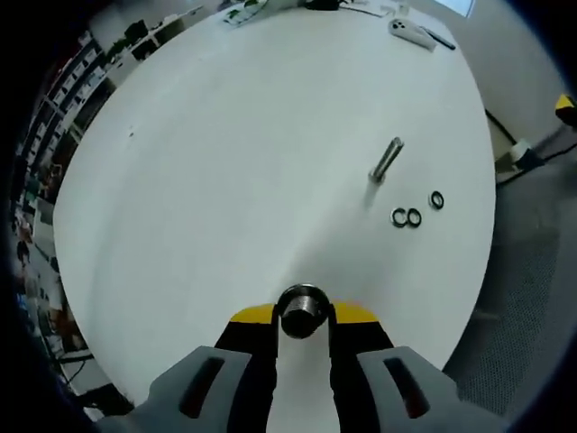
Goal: Place the washer onto the threaded stud by aligning its center hole with the stud, sliding it down to the base, and recovering from edge contact or off-axis alignment until the washer reaches the visible bottom stop.
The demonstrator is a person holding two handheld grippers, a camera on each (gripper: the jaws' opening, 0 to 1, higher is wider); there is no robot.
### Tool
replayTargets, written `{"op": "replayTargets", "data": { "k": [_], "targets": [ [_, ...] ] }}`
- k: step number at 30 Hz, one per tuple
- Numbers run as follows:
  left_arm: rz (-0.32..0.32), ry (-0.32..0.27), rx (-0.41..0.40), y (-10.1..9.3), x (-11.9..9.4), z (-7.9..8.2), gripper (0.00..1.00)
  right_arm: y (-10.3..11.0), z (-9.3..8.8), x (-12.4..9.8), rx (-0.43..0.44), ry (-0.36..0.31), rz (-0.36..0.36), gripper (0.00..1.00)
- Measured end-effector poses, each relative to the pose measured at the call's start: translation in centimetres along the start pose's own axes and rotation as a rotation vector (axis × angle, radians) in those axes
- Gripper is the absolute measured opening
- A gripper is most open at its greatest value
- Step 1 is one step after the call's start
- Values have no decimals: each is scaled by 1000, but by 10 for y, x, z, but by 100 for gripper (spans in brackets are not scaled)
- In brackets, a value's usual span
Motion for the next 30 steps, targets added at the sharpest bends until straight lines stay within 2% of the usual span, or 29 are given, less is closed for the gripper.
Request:
{"op": "replayTargets", "data": {
  "k": [9,18,22,26,30],
  "targets": [
    [0,22,24,-2,13,-4,19,-1,0,0,0,4,-9,35],
    [-10,-5,-6,1,12,-6,21,-2,0,0,1,2,-16,35],
    [-3,-28,-21,-1,10,-11,27,-3,-1,0,1,2,-18,35],
    [-2,-36,-9,1,5,-19,27,-2,-1,0,0,4,-17,35],
    [24,-24,-16,12,0,-34,27,-2,-1,0,-1,7,-13,35]
  ]
}}
Point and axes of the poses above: the point that each gripper's makers call its tool centre point, and the gripper's own axes: x roughly forward along the fingers, y roughly to its left, z roughly out of its top, the point moved 9 cm from there along -x, roughly backward along the fingers, and after that the axes turned 13 degrees about -y, right-handed, at the moved point
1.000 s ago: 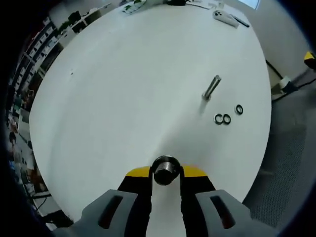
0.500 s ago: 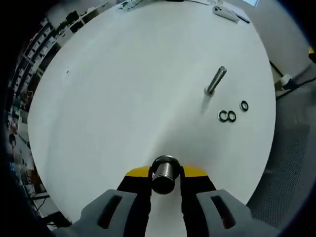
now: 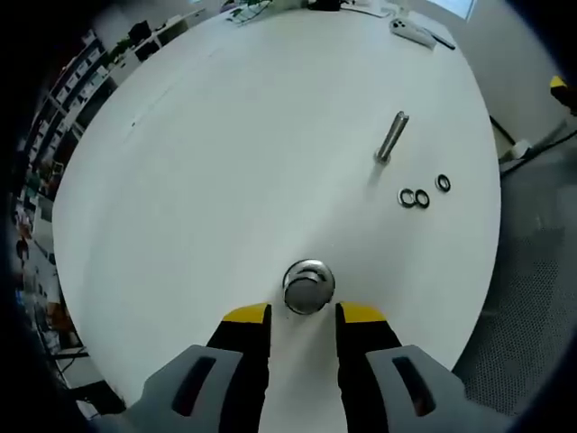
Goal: Place the washer onto the threaded stud by aligning its center hole with the stud, sliding it down to the base, and recovering from edge contact or off-axis alignment until the washer reaches the visible bottom stop.
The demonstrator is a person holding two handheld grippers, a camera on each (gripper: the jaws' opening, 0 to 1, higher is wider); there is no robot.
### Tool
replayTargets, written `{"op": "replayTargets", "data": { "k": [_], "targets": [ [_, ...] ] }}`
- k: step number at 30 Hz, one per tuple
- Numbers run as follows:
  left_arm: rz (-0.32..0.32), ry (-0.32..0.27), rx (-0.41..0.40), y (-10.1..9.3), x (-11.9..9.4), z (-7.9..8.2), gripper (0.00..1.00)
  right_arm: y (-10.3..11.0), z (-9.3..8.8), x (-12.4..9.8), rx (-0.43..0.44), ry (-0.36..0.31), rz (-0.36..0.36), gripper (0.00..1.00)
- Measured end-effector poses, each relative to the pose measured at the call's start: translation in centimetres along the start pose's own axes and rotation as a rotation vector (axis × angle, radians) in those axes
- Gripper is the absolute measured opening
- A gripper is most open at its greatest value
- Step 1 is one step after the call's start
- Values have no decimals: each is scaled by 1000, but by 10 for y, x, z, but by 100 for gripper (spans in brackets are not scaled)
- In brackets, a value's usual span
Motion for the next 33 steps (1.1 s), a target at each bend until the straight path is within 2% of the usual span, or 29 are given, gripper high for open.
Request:
{"op": "replayTargets", "data": {
  "k": [3,6,8,11,19,20,24,27,29,31,33],
  "targets": [
    [25,18,-28,8,-4,-9,27,0,0,0,-2,1,3,34],
    [64,12,-81,19,-8,-18,27,0,0,0,-1,1,2,34],
    [63,18,-130,22,-9,-24,27,0,0,0,1,0,-2,34],
    [81,34,-121,29,-9,-30,27,-1,0,0,3,1,-5,34],
    [94,61,-225,37,-9,-47,27,-1,-1,-1,2,5,-10,34],
    [90,43,-238,37,-10,-46,27,-1,-1,-1,3,5,-10,34],
    [87,39,-293,36,-9,-46,24,-1,-1,-1,1,6,-10,34],
    [85,38,-283,36,-9,-46,24,-1,-1,-1,1,6,-11,34],
    [98,23,-305,35,-9,-48,24,-1,-1,-1,0,7,-12,34],
    [97,19,-311,33,-9,-48,21,-1,-1,-1,1,6,-13,34],
    [91,31,-304,30,-8,-46,21,-1,-1,-1,0,8,-12,34]
  ]
}}
Point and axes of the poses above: the point that each gripper's makers call its tool centre point, and the gripper's own axes: x roughly forward along the fingers, y roughly to its left, z roughly out of its top, the point moved 9 cm from there along -x, roughly backward along the fingers, and after that the axes turned 13 degrees about -y, right-handed, at the moved point
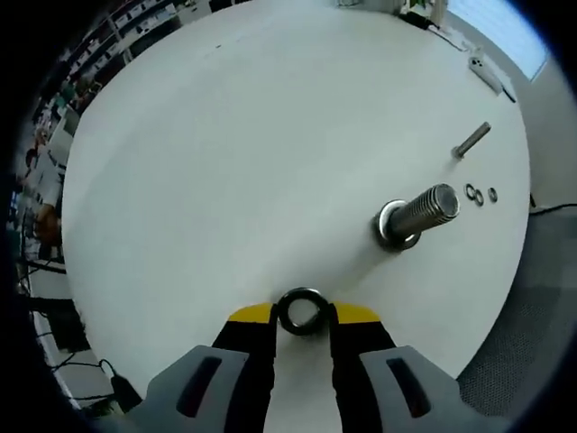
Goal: Place the washer onto the threaded stud by aligning its center hole with the stud, sliding it down to the base, and recovering from edge contact or off-axis alignment until the washer reaches the visible bottom stop.
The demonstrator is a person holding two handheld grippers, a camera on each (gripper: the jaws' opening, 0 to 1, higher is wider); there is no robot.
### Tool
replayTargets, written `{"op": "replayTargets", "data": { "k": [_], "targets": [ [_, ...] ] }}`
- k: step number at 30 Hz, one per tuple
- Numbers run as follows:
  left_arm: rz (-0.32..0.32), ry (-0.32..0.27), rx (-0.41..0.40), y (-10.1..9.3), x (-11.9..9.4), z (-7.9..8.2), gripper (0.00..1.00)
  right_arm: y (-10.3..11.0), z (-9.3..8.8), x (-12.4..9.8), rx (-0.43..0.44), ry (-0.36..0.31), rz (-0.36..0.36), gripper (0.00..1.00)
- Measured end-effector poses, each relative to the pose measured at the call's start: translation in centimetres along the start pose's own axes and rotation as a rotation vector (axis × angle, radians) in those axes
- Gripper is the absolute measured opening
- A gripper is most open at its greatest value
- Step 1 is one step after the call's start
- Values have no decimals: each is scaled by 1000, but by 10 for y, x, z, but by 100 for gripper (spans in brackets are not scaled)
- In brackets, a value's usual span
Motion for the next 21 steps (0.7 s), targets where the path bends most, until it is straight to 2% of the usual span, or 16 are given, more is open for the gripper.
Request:
{"op": "replayTargets", "data": {
  "k": [3,7,10,15,21],
  "targets": [
    [2,11,12,-6,0,1,21,0,0,0,-2,2,2,34],
    [5,3,-16,-12,-1,0,21,0,0,0,0,0,2,34],
    [-16,1,27,-27,-1,-1,21,0,0,0,1,-3,4,34],
    [-25,-21,36,-40,-1,-3,21,1,0,0,0,-3,9,34],
    [-56,1,118,-58,-2,-3,21,1,0,0,1,-6,10,34]
  ]
}}
Point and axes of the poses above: the point that each gripper's makers call its tool centre point, and the gripper's own axes: x roughly forward along the fingers, y roughly to its left, z roughly out of its top, the point moved 9 cm from there along -x, roughly backward along the fingers, and after that the axes turned 13 degrees about -y, right-handed, at the moved point
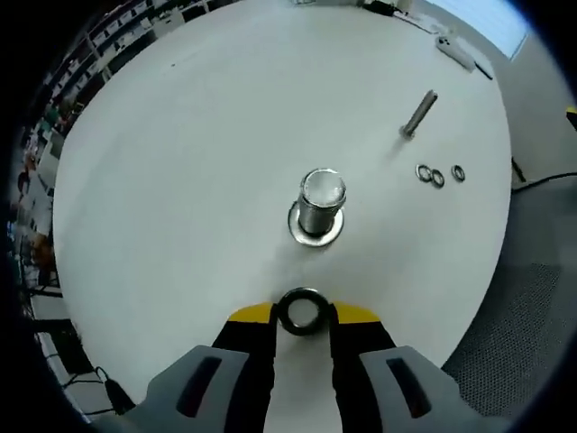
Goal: Place the washer onto the threaded stud by aligning its center hole with the stud, sliding it down to the base, and recovering from edge contact or off-axis alignment until the washer reaches the visible bottom stop.
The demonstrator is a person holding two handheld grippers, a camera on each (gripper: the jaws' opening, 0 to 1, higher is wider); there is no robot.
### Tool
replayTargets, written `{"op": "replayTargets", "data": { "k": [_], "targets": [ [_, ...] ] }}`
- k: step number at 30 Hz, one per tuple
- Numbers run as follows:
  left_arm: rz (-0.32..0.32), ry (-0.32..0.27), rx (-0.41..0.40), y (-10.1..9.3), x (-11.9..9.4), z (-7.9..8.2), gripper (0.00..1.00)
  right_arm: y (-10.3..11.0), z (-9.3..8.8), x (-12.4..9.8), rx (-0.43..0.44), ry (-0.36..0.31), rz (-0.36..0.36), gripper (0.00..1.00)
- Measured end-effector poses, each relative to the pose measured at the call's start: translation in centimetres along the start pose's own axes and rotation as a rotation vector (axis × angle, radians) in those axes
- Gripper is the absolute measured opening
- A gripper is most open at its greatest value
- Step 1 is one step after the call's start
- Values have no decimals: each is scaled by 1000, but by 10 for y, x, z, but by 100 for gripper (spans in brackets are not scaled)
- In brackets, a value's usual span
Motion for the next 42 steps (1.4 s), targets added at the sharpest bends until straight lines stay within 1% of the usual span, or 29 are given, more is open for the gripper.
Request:
{"op": "replayTargets", "data": {
  "k": [4,7,10,12,14,19,21,22,25,26,29,30,31,33,37,42],
  "targets": [
    [7,-3,1,1,-1,-1,21,0,0,0,-3,3,4,34],
    [13,7,-8,-1,-2,-1,22,1,0,0,-6,5,10,34],
    [-3,27,-4,-2,-2,-1,25,1,0,1,-8,7,13,34],
    [-8,37,8,-1,-2,-1,26,1,0,1,-6,6,13,34],
    [-6,41,-3,-1,-2,0,26,1,0,1,-6,6,14,34],
    [-3,69,3,0,-1,3,24,2,0,1,-6,8,18,33],
    [13,76,-7,0,-1,3,21,2,0,1,-5,7,17,33],
    [18,91,-20,-2,-1,2,21,1,0,1,-4,5,17,33],
    [21,94,-28,0,1,4,20,2,0,1,-3,5,16,33],
    [19,89,-26,0,0,3,20,2,0,1,-3,5,17,33],
    [40,44,-77,-1,-2,-1,20,2,0,1,-5,8,19,33],
    [43,37,-77,-2,-2,-2,19,2,0,1,-4,8,18,33],
    [50,10,-87,-3,-4,-4,19,2,0,1,-4,6,18,33],
    [55,-20,-106,-3,-6,-7,19,2,0,1,-3,6,18,33],
    [47,-28,-74,-5,-6,-9,19,1,0,1,1,1,16,33],
    [51,-17,-66,-7,-6,-8,18,1,0,1,3,-3,17,33]
  ]
}}
Point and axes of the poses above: the point that each gripper's makers call its tool centre point, and the gripper's own axes: x roughly forward along the fingers, y roughly to its left, z roughly out of its top, the point moved 9 cm from there along -x, roughly backward along the fingers, and after that the axes turned 13 degrees about -y, right-handed, at the moved point
